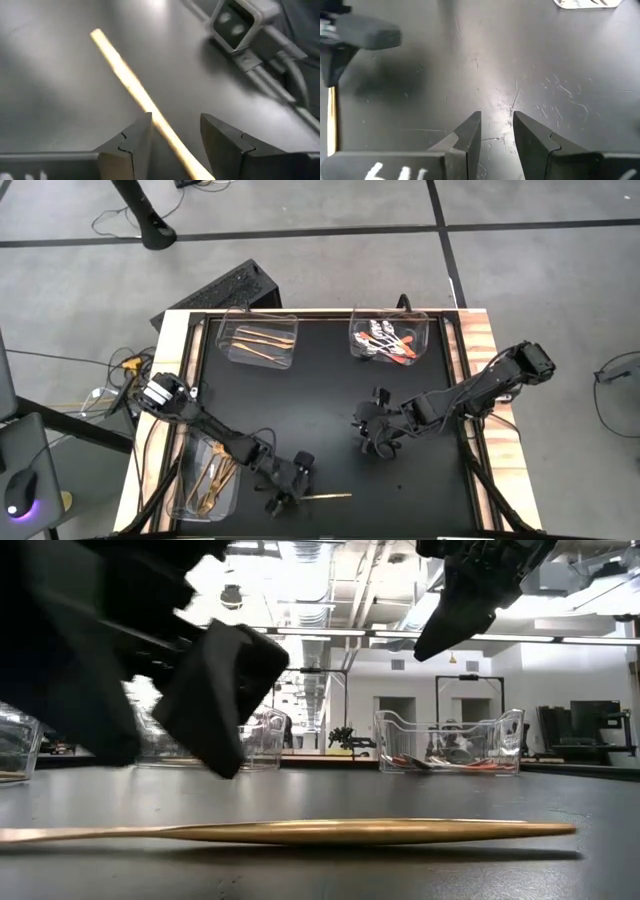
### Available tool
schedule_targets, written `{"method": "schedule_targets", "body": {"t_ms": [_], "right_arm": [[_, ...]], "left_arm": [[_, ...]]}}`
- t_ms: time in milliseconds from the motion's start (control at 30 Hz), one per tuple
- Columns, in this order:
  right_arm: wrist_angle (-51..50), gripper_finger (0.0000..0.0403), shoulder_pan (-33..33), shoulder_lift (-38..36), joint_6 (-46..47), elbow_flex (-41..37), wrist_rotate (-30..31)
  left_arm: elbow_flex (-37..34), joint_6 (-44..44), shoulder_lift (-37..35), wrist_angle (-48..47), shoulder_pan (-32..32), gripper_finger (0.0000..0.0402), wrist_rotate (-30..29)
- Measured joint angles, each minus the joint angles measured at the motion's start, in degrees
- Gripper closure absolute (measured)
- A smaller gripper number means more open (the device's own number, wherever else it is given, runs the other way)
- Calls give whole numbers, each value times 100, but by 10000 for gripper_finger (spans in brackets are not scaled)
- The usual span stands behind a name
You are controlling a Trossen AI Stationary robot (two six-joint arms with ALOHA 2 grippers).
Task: Sort silverware by color (type)
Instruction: Put the gold table knife into the top left transparent bin
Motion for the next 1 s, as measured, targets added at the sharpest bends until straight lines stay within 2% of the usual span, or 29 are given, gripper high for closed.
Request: {"method": "schedule_targets", "body": {"t_ms": [233,500,700,800,1000], "right_arm": [[209,269,-14,0,69,0,-2],[207,269,117,0,161,0,-14],[447,269,228,142,233,-109,-59],[712,269,430,537,-343,-195,-547],[2615,269,581,1641,-1597,-175,-1727]], "left_arm": [[3,-322,311,193,-265,275,-1143],[19,-771,757,880,-258,282,-960],[21,-696,630,630,-246,283,-1023],[4,-682,473,341,-258,283,-1239],[-2,-551,415,270,-202,283,-1452]]}}
